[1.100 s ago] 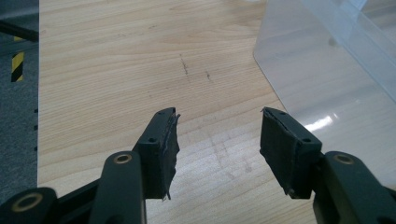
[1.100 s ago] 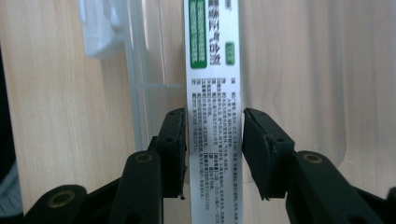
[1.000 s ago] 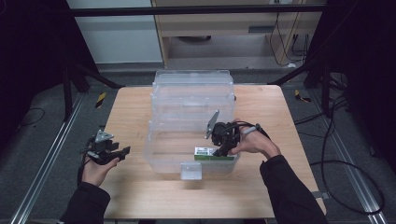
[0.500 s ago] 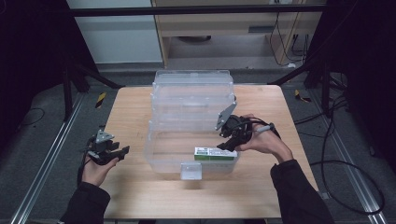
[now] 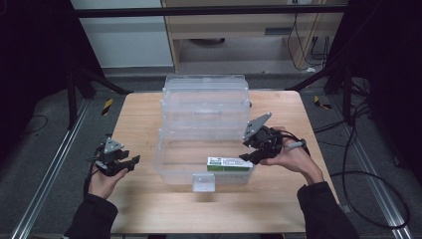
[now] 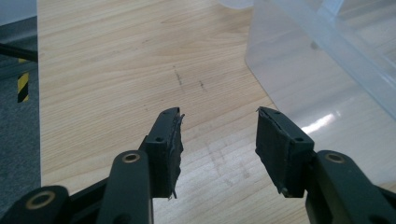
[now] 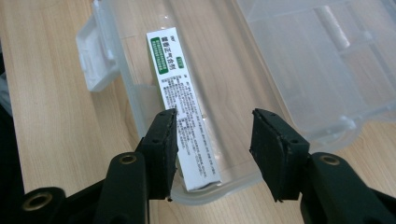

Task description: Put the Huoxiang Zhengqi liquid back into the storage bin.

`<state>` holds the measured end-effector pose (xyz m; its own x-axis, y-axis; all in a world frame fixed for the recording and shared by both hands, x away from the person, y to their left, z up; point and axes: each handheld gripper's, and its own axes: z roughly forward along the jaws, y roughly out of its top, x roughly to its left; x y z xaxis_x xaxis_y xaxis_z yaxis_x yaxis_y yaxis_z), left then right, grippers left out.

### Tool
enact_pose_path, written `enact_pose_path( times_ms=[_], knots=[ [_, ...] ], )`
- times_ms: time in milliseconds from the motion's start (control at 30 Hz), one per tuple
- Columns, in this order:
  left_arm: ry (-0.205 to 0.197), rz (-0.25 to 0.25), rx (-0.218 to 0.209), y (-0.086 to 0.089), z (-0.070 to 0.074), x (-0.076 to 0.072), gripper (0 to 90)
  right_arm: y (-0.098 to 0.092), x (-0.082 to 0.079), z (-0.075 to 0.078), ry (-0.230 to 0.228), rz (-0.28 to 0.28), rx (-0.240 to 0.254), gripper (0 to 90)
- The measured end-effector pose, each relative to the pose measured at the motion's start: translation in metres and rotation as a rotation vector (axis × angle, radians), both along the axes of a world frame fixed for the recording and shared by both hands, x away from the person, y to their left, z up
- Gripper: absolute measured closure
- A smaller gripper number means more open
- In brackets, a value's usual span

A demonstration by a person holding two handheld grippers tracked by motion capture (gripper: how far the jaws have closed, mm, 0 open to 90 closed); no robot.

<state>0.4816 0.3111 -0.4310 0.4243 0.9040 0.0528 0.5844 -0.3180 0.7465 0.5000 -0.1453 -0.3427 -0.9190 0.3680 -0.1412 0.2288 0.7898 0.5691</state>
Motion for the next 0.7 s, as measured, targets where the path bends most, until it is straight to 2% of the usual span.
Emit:
enact_pose_path(
  times_ms=[100, 233, 333, 533, 600, 700],
  knots=[
    [-0.010, -0.007, -0.018, -0.002, 0.002, -0.001, 49.5, -0.005, -0.002, 0.000, -0.013, -0.013, 0.011, 50.2],
    [-0.036, -0.016, -0.041, -0.006, 0.007, -0.003, 50.4, -0.013, -0.004, -0.001, -0.011, -0.071, 0.046, 49.9],
    [-0.049, -0.024, -0.058, -0.010, 0.012, -0.004, 50.5, -0.019, -0.002, -0.007, -0.007, -0.128, 0.050, 50.3],
    [-0.067, -0.047, -0.078, -0.018, 0.018, -0.007, 52.2, -0.029, 0.002, -0.022, 0.020, -0.227, 0.087, 53.0],
    [-0.070, -0.056, -0.087, -0.022, 0.021, -0.008, 53.1, -0.034, 0.003, -0.030, 0.031, -0.279, 0.104, 53.8],
    [-0.071, -0.065, -0.090, -0.024, 0.022, -0.008, 53.6, -0.036, 0.003, -0.033, 0.035, -0.296, 0.122, 54.5]
  ],
)
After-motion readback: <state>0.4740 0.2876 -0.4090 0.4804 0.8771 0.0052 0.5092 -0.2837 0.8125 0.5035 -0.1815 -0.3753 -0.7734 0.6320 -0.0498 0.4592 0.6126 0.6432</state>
